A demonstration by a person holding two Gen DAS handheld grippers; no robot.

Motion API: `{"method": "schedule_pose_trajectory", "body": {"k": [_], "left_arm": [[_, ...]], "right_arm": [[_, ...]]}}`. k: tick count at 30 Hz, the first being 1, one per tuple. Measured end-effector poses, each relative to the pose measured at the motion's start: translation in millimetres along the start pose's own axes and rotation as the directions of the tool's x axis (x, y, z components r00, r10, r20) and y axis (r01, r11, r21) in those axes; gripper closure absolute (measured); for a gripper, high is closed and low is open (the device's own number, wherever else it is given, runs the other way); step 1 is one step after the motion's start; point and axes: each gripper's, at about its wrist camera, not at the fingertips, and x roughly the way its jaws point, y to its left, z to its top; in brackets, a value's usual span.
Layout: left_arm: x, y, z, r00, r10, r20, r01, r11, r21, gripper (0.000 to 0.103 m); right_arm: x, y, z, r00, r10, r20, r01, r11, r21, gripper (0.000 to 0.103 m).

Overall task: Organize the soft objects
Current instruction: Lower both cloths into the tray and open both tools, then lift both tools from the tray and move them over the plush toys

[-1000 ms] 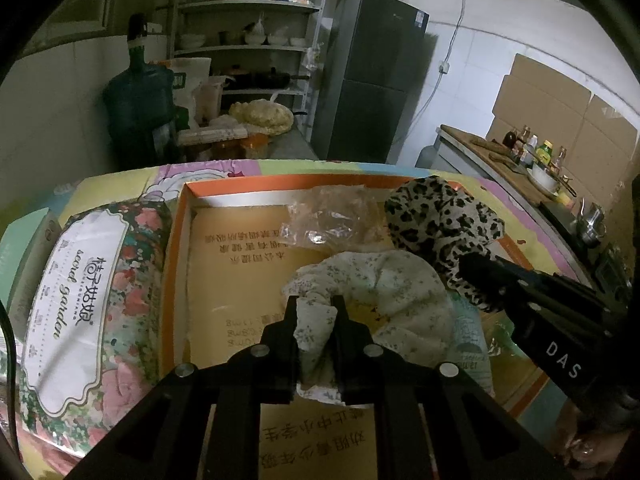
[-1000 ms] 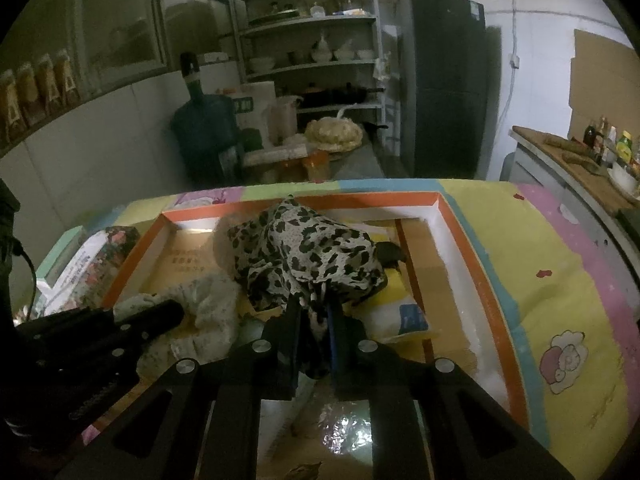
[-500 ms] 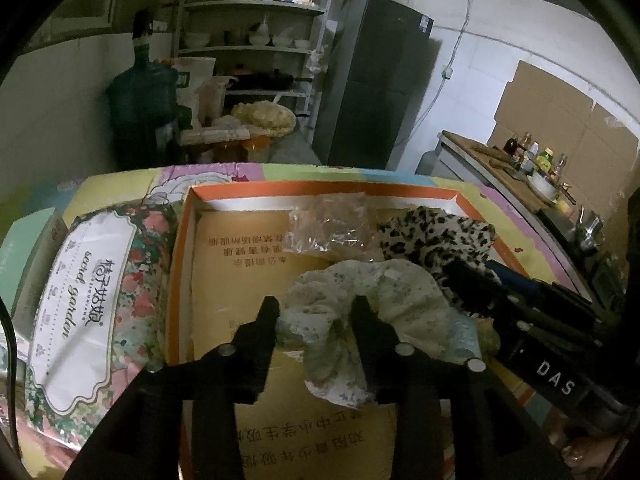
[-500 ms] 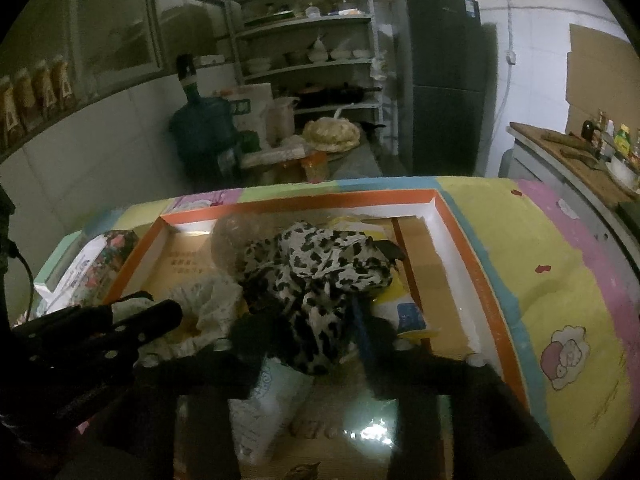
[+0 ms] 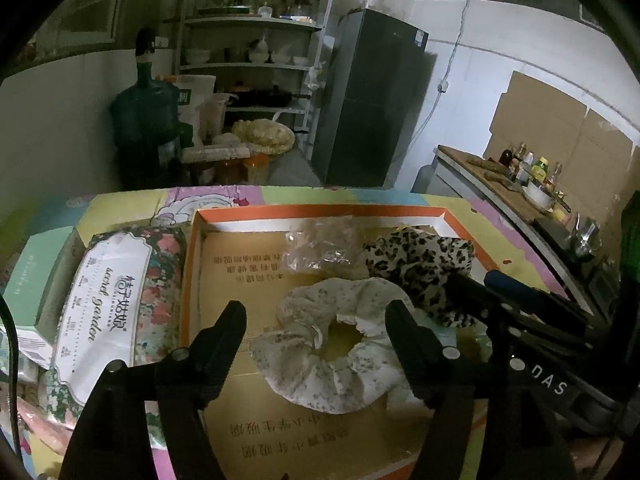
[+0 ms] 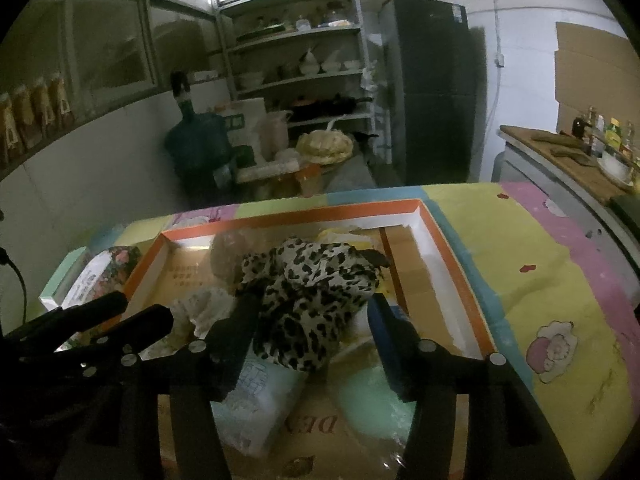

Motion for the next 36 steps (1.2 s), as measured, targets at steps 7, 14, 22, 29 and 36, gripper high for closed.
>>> {"method": "schedule_pose_trajectory", "body": {"k": [7, 14, 22, 29, 36], "left_arm": [[-15, -1, 1, 0.999, 0.001, 0.032, -0.001, 1.0, 0.008, 0.031], [-35, 2, -1, 0.997, 0.014, 0.069, -0.015, 1.0, 0.012, 0.031], [-60, 10, -3, 0.993, 0.034, 0.112, -0.035, 0.999, 0.006, 0.031], [-79, 19, -6, 0.99, 0.047, 0.136, -0.048, 0.999, 0.001, 0.026], [-101, 31, -14, 0.984, 0.065, 0.168, -0.065, 0.998, -0.007, 0.019]], "right_arm": [[-15, -1, 0, 1.0, -0.006, 0.03, 0.006, 1.0, 0.014, 0.044], [-30, 0, -1, 0.998, -0.017, 0.052, 0.015, 0.999, 0.029, 0.037], [-52, 11, -1, 0.996, -0.016, 0.089, 0.014, 1.0, 0.022, 0.036], [-67, 24, -3, 0.994, -0.014, 0.109, 0.013, 1.0, 0.012, 0.035], [-83, 44, -8, 0.992, -0.008, 0.123, 0.009, 1.0, -0.008, 0.033]]}}
